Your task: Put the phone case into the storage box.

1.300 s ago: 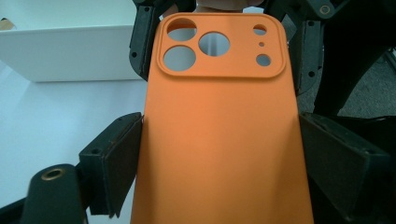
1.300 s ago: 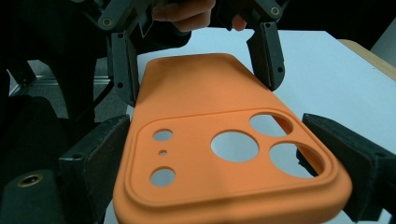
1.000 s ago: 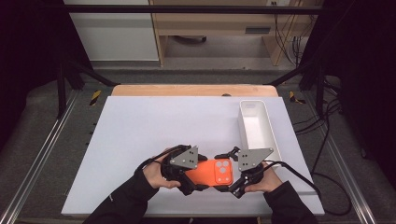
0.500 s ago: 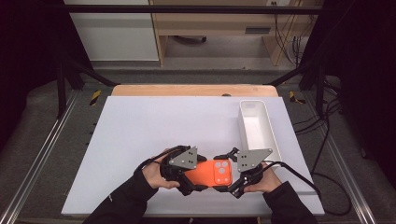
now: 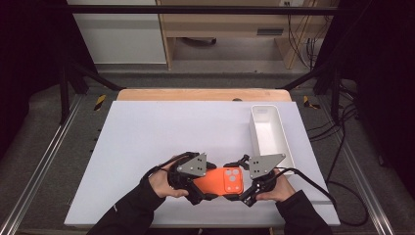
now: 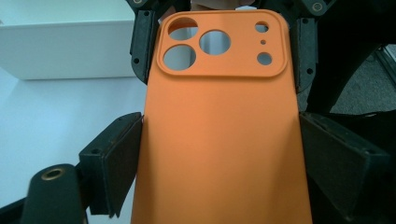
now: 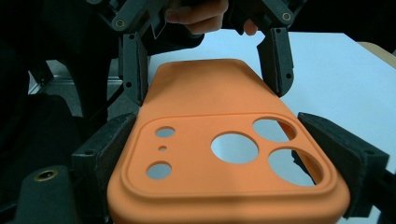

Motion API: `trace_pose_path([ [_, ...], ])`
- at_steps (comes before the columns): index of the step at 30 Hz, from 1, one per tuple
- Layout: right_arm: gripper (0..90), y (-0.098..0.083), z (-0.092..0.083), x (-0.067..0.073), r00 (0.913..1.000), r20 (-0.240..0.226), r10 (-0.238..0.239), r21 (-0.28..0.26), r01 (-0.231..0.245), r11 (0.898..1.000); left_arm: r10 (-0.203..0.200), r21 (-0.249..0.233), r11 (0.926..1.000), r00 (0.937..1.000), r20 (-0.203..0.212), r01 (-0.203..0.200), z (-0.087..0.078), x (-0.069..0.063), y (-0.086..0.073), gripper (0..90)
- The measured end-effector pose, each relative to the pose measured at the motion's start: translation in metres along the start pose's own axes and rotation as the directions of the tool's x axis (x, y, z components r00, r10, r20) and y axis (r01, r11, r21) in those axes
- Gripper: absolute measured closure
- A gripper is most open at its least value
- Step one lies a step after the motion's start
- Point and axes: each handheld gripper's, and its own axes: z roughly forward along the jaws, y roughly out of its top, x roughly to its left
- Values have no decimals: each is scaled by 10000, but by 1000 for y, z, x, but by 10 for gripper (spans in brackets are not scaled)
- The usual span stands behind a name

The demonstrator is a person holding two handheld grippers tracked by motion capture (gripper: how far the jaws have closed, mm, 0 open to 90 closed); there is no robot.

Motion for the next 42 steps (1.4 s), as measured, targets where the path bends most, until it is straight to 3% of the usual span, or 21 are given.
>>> trace_pose_path([
  [4,157,0,1,1,10000,-3,-82,22,82,10000,-58,14,10000,10000,69,58,1,-1,0,157],
  [12,146,0,1,3,9991,191,-370,-93,372,9993,234,-23,9997,9997,-49,-235,-1,-2,0,157],
  [19,144,0,0,4,9994,121,-311,-149,313,9994,360,-55,9993,9993,-50,-360,0,-3,1,157],
  [42,165,0,0,3,9998,12,-200,13,200,9998,218,26,9998,9998,37,-218,2,-1,1,152],
])
